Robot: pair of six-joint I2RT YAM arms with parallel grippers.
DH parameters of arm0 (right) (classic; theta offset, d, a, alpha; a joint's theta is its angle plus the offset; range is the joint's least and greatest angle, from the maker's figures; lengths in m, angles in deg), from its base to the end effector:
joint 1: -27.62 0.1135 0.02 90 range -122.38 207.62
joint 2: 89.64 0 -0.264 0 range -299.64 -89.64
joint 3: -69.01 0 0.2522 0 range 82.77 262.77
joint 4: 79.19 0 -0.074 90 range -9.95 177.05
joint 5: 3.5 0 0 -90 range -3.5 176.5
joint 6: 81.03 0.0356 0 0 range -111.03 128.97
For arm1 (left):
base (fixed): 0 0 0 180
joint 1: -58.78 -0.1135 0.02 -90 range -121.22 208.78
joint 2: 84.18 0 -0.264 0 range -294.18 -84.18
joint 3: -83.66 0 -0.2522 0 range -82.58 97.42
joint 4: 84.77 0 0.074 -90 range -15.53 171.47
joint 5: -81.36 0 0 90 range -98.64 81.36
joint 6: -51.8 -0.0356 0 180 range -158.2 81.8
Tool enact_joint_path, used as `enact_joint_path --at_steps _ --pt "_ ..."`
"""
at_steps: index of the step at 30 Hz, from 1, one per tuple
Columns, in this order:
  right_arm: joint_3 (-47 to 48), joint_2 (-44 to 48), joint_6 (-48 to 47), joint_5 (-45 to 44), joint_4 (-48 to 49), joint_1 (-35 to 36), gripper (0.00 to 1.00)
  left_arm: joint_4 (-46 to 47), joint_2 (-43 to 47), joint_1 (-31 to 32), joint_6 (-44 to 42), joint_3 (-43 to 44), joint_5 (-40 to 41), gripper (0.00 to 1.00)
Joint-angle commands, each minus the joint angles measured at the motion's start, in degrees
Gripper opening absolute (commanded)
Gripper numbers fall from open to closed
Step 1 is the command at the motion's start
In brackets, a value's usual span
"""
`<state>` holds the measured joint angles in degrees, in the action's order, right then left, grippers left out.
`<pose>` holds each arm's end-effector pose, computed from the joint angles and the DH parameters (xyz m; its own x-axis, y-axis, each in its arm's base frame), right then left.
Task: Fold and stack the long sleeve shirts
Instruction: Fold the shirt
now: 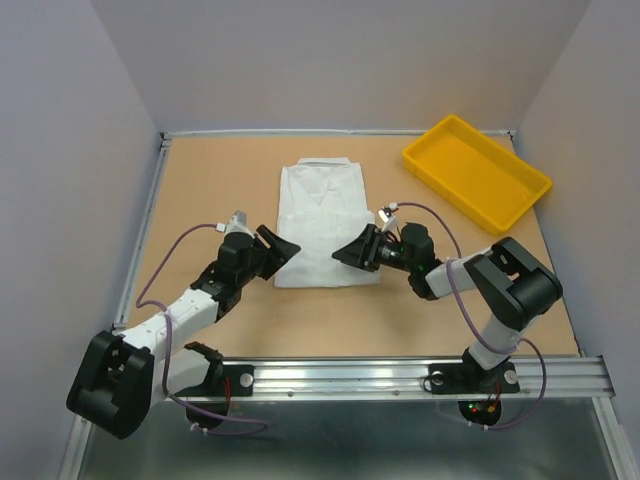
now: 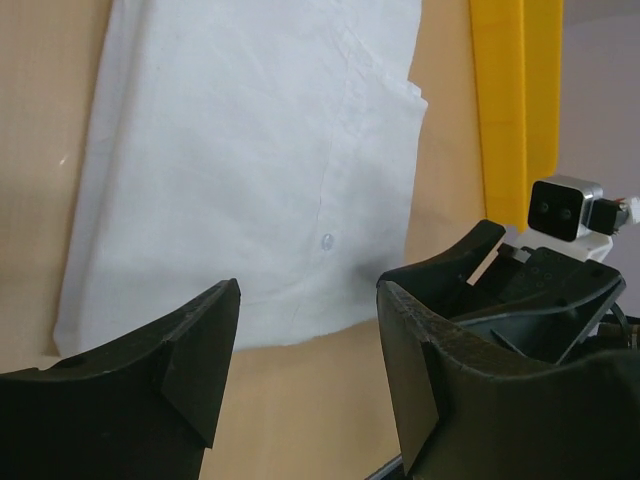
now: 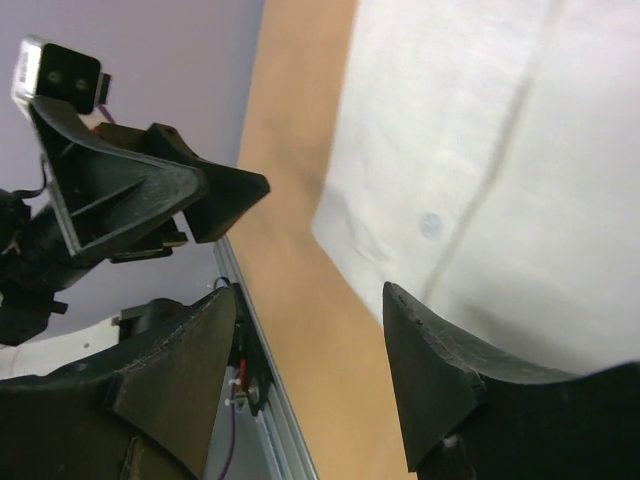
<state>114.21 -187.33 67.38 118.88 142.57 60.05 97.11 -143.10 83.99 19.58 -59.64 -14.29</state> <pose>0.2524 0.1829 0.1557 -0.8464 0.3145 -0.4297 -0.3360 0.3106 0.8892 0.1974 -0.0968 0.2062 -0.5969 -0.6495 -0.4710 0.0045 0.5843 -0.8115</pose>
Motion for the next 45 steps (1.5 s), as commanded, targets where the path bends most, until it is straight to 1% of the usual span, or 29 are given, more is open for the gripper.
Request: enact_joint_path --at_steps 1,3,8,12,14,17,19,20,22,25,26,27,28,29,30,32,33,34,36,39,43,45 --pt "-5.41 0.31 -2.59 0.23 -1.04 -3.15 0.66 4.29 -4.44 1.68 -0.21 0.71 -2.34 0.68" --pt "-8.31 -0.57 -4.18 -1.17 -1.04 -4.56 0.66 7.02 -7.16 1.77 1.02 -0.52 -2.87 0.68" --pt "-11.4 -3.03 -6.47 -2.14 -0.25 -6.23 0.66 9.23 -10.08 1.68 3.04 -4.12 -0.95 0.68" --pt "-12.28 -4.61 -7.87 -3.03 0.02 -6.58 0.66 8.1 -8.85 0.46 3.39 -6.23 0.11 0.68" --pt "-12.28 -3.74 -9.19 -2.06 -0.07 -6.58 0.66 5.03 -5.79 -0.95 2.87 -6.33 0.9 0.68" --pt "-12.02 -0.85 -9.28 -1.62 -1.03 -6.58 0.66 2.47 -3.06 -2.09 0.94 -4.58 1.96 0.68" --pt "-9.57 1.88 -9.63 -1.01 -2.96 -6.76 0.66 1.24 -1.29 -2.18 -0.29 -2.91 2.57 0.68" --pt "-8.16 2.67 -9.89 -0.74 -5.49 -6.85 0.66 1.24 -1.12 -2.27 -0.99 -1.86 2.57 0.68" --pt "-3.86 3.73 -10.51 -0.48 -8.14 -7.2 0.66 1.41 -2.86 -2.27 -3.37 2.27 2.14 0.68" --pt "1.06 2.43 -10.51 0.4 -11.14 -9.04 0.66 2.46 -9.62 -2.45 -6.97 9.74 -0.41 0.68" --pt "4.47 1.55 -10.34 0.92 -11.66 -10.44 0.66 2.9 -11.73 -2.45 -7.67 11.67 -1.28 0.68" --pt "6.59 0.67 -9.9 1.8 -11.76 -11.06 0.66 4.04 -15.93 -2.54 -8.55 15.17 -2.51 0.68" --pt "8.27 -1.08 -9.81 1.98 -11.85 -12.29 0.66 4.4 -18.06 -2.62 -9.0 16.95 -2.87 0.68" --pt "12.11 -2.23 -9.9 2.07 -12.19 -12.73 0.66 4.57 -20.08 -2.62 -9.26 18.7 -3.05 0.68" --pt "13.89 -3.2 -9.9 2.16 -12.37 -13.17 0.66 4.84 -23.93 -2.71 -9.61 22.03 -3.49 0.68" --pt "17.49 -6.97 -9.9 2.16 -12.99 -14.75 0.66 5.37 -27.73 -2.97 -10.49 25.21 -4.02 0.68" --pt "20.65 -8.21 -9.64 2.33 -12.99 -15.19 0.66 5.45 -31.57 -3.06 -10.75 28.1 -4.19 0.68" --pt "22.24 -11.18 -9.2 2.6 -13.08 -15.89 0.66 5.46 -33.26 -3.5 -11.02 29.17 -4.72 0.68" --pt "25.84 -13.65 -8.93 2.43 -13.08 -16.34 0.66 5.72 -37.82 -4.2 -10.85 31.54 -5.33 0.67" --pt "28.84 -18.14 -8.67 2.34 -13.16 -16.69 0.66 6.77 -41.7 -6.14 -10.23 32.08 -5.86 0.67" --pt "29.56 -22.09 -9.19 1.72 -13.16 -16.87 0.66 8.0 -44.0 -8.76 -9.35 30.33 -5.51 0.67" --pt "28.94 -22.54 -9.72 1.11 -13.34 -16.96 0.65 8.09 -44.44 -9.56 -9.0 29.19 -5.43 0.67"
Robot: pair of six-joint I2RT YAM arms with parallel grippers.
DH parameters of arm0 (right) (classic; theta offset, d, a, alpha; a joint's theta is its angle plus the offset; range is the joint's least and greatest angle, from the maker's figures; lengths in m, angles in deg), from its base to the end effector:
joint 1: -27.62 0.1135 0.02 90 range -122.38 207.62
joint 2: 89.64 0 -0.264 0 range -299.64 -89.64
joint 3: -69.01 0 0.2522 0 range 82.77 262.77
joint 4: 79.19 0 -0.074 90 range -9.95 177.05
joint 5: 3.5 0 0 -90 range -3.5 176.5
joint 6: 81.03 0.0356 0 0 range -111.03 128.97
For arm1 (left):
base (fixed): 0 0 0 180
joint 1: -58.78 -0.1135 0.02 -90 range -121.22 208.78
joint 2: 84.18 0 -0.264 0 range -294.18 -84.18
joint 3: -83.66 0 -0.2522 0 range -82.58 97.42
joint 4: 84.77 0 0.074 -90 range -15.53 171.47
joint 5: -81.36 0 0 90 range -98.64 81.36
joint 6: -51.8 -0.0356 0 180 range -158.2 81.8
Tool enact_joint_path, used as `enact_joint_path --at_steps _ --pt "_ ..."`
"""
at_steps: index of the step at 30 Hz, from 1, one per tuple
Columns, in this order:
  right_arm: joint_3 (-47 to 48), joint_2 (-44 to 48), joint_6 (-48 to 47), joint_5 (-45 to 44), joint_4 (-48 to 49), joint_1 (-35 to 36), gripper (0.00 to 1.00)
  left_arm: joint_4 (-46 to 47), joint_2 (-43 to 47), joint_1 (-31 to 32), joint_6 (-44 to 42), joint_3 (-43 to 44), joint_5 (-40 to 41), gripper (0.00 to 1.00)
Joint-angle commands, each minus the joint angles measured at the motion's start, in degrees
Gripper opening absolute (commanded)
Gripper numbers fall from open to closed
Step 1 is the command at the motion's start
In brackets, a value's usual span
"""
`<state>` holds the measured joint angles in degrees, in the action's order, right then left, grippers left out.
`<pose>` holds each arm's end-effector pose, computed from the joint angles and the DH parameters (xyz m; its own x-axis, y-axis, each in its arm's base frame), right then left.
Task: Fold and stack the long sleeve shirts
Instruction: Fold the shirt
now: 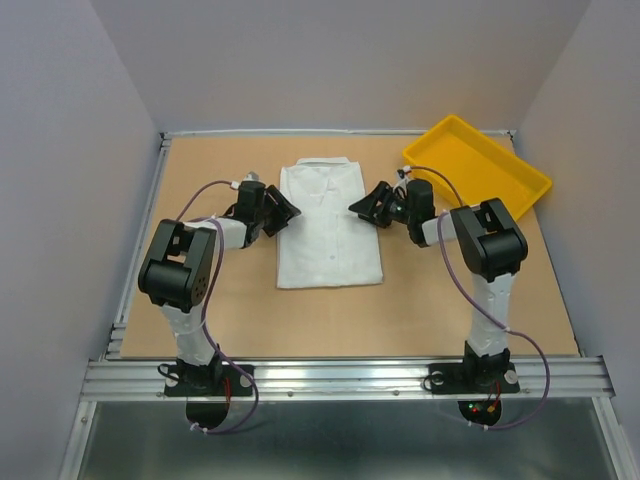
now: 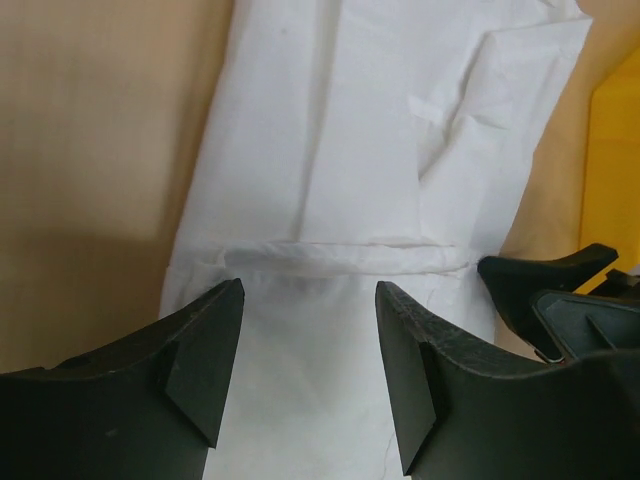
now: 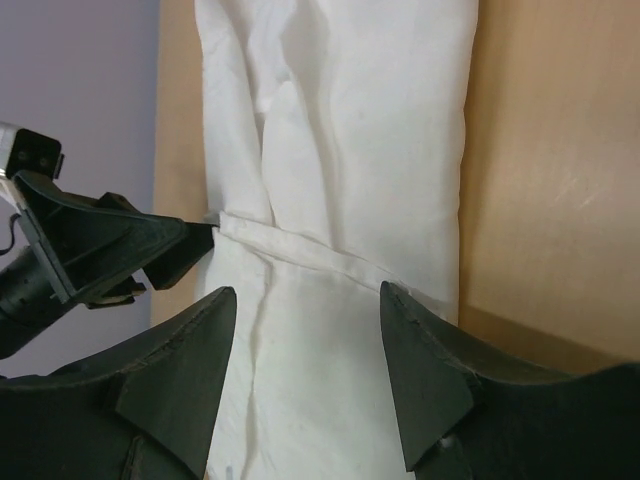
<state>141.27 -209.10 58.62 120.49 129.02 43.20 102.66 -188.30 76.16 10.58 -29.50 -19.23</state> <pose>0.3983 0.1317 0.1246 -0.7607 0.4439 -0.4736 -0.2350 0.4918 0.8384 0.3603 -0.1196 0.1625 -0.6483 -0.5718 -0.5027 -0.0636 0.6986 -0.7127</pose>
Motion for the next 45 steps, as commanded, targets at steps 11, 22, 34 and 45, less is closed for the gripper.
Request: enact_joint_path --at_steps 11,22,34,45 --pt "0.48 18.19 -23.09 -13.16 -29.92 -0.1 0.65 -4.21 16.65 -2.36 -4.55 -5.53 2.32 0.72" --pt "-4.7 29.98 -32.95 -25.29 -48.03 9.47 0.56 -18.29 22.82 -1.74 -10.27 -9.75 8.22 0.7" --pt "-9.54 28.58 -31.9 -32.51 -53.05 23.96 0.38 -19.25 11.5 0.81 -13.09 -5.89 9.09 0.47" --pt "-4.46 17.52 -23.46 -23.46 -53.14 40.58 0.36 -26.89 -3.98 0.72 -18.18 12.9 14.19 0.34"
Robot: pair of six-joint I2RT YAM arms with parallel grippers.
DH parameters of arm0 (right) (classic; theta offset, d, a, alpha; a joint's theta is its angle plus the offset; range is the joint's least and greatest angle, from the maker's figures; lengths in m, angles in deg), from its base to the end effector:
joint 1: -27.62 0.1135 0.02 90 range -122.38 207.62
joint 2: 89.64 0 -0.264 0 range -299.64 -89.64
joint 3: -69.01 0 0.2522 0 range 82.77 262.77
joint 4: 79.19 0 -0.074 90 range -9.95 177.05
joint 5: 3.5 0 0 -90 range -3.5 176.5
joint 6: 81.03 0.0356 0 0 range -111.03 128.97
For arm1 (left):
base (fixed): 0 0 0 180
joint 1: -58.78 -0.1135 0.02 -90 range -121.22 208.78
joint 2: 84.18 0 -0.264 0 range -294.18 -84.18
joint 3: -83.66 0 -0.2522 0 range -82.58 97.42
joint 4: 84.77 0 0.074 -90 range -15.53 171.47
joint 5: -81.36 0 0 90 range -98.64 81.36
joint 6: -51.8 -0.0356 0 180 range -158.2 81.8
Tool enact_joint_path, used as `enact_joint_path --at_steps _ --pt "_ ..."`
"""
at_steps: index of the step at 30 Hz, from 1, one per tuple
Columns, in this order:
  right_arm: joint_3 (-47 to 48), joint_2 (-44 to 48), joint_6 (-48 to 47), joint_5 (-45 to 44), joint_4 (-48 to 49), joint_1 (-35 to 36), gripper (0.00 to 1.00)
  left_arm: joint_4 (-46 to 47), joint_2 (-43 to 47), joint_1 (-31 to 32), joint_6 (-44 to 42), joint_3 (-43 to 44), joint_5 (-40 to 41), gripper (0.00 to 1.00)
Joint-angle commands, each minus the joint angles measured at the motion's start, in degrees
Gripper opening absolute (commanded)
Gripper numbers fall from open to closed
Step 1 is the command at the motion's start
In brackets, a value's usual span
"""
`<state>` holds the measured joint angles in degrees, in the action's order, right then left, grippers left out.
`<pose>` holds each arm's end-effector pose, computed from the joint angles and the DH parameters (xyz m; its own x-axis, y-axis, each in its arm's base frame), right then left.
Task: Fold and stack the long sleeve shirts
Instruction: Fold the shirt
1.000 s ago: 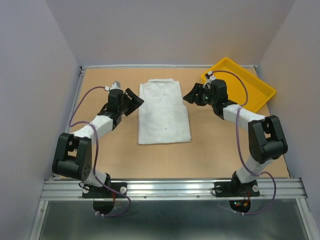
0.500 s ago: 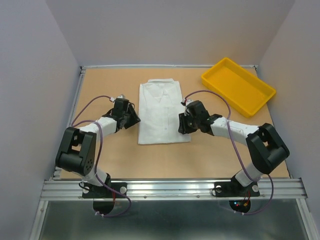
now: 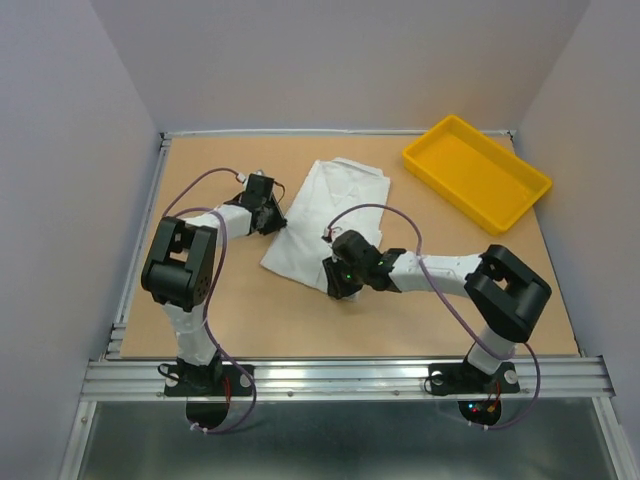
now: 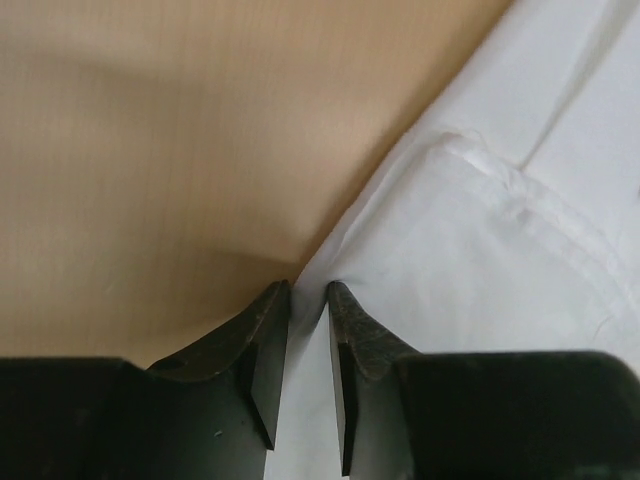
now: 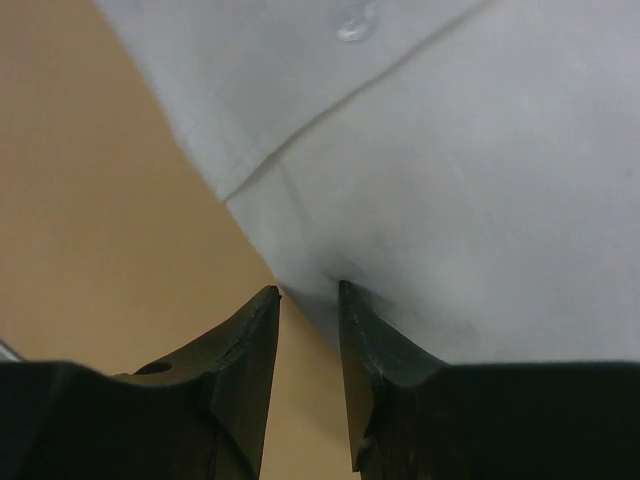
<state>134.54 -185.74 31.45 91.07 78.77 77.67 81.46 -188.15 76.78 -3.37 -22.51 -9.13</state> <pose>0.2108 0.2561 0.1607 -0.7755 -0.3322 -0.5369 -0.5397 0.7901 0.2907 0.3621 -0.1180 0.1670 -0.7213 -0.3662 -0.5880 -0.1183 0.9015 -0.4163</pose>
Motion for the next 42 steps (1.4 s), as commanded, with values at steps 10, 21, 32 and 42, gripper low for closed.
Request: enact_joint_path --at_steps 10,21,32,42 --pt "26.08 -11.84 -2.51 3.43 -2.97 9.73 0.43 -10.19 -4.53 -6.21 -9.96 27.2 5.33 0.57" --pt "20.05 -1.65 -9.91 -7.83 -7.19 -2.92 0.61 -8.52 28.79 -9.48 0.49 -5.55 0.85 0.81" --pt "9.67 0.82 -9.48 -8.28 -8.95 -6.1 0.54 -3.69 42.1 -0.69 9.29 -29.75 -5.14 0.67" --pt "10.45 -5.5 -1.39 -2.3 -7.29 -3.11 0.53 -0.34 24.71 -1.03 6.13 -23.0 -0.04 0.56"
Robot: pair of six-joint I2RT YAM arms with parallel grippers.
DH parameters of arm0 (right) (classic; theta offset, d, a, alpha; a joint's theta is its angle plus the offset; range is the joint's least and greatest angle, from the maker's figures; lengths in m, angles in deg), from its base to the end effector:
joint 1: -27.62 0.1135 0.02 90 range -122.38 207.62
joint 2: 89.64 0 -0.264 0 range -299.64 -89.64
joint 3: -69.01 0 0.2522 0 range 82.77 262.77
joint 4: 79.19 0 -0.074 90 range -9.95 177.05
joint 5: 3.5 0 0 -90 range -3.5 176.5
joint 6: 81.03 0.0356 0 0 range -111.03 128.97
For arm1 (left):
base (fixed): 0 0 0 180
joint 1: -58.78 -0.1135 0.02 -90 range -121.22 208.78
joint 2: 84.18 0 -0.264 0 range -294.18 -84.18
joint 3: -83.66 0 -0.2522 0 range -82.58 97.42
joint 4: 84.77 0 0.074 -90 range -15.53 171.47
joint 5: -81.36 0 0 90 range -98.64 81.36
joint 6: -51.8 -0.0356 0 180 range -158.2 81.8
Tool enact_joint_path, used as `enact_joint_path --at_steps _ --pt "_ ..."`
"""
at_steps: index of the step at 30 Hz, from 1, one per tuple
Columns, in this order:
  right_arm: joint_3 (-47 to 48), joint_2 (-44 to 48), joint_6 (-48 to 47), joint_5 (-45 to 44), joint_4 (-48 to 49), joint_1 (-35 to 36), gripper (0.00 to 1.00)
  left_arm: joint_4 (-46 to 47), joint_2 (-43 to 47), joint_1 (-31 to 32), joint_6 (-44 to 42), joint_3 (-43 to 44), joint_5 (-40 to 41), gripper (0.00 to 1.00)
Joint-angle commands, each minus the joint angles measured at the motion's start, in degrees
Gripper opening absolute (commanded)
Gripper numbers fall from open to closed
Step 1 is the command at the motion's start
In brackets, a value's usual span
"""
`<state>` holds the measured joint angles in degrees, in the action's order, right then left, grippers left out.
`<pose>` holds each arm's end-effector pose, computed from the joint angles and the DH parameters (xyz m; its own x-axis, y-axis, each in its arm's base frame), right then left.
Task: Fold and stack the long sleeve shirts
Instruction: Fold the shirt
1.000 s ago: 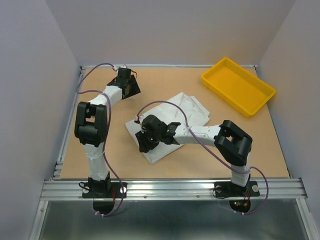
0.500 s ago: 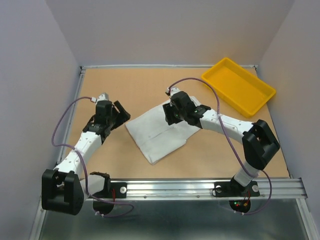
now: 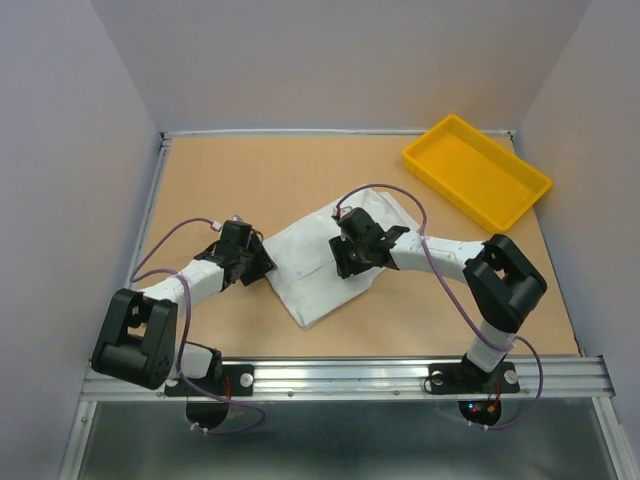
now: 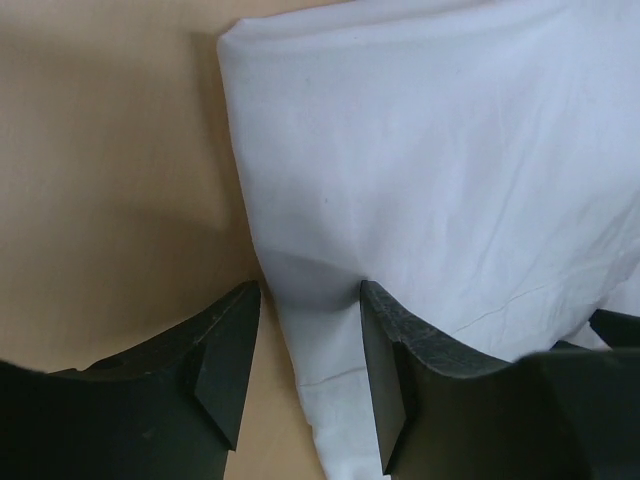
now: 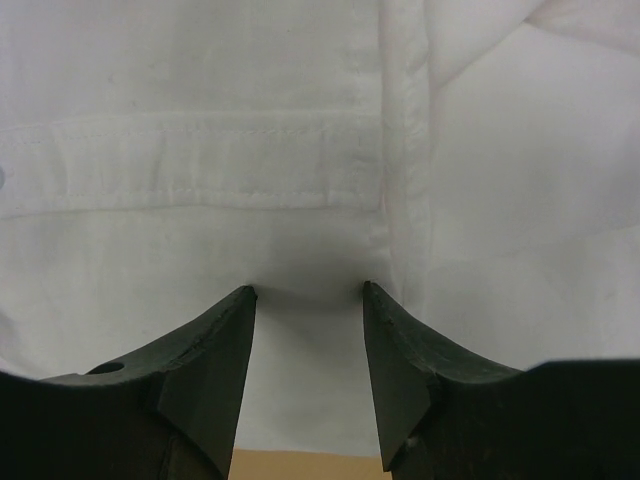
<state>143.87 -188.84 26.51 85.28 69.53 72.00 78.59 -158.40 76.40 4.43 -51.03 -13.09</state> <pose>0.2535 0.2470 0.1797 -0.7706 -0.3325 -0.5437 -0.4808 0.8633 0.1534 0.2333 -0.0770 0.1675 -0.7400 -0.4734 -0.4777 -0.2006 0.8334 -0.5150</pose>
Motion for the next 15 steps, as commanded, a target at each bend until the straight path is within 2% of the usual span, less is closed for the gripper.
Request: enact_joint_path --at_steps 1,7,10,12,15 --pt "1.82 -3.19 3.9 4.02 2.4 3.16 0.53 2.52 -6.63 -1.1 -2.11 6.76 4.01 0.55" --pt "8.92 -9.6 4.79 2.28 4.51 3.96 0.52 2.61 -18.23 -4.44 -7.29 19.14 3.05 0.53" --pt "12.27 -10.75 1.72 -0.26 4.42 4.05 0.53 2.52 -24.47 -5.41 -9.05 29.14 1.81 0.54" --pt "14.74 -10.23 -0.66 -0.63 4.33 4.05 0.54 -0.02 -25.45 -5.76 -9.58 32.51 2.16 0.56" --pt "15.19 -6.9 -4.17 -0.98 4.25 5.18 0.59 -3.53 -23.18 -6.64 -10.64 35.25 3.56 0.66"
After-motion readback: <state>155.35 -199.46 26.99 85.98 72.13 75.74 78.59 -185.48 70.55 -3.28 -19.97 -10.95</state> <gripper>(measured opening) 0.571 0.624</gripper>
